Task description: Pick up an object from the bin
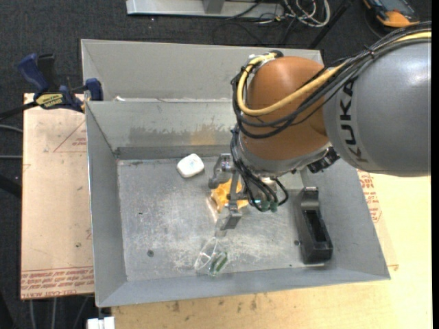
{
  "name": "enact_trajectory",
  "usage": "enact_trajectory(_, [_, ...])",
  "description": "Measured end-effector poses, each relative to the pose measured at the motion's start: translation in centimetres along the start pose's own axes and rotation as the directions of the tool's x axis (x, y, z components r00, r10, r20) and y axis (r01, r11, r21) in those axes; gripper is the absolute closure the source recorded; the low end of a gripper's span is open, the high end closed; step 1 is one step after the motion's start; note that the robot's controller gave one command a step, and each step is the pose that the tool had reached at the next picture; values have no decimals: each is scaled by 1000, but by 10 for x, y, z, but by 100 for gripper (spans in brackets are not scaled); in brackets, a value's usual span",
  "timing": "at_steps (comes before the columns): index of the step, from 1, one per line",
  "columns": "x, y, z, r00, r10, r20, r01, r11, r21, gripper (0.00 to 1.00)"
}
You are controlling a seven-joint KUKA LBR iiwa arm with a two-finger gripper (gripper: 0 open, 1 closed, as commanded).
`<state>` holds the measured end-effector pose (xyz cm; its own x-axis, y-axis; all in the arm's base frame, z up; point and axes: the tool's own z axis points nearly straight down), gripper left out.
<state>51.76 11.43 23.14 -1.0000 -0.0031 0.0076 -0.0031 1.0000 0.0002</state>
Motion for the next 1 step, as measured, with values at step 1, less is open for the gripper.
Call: enact_trajectory(1, [-2,-1,-4,1000,3,8,-3,1000,-1,0])
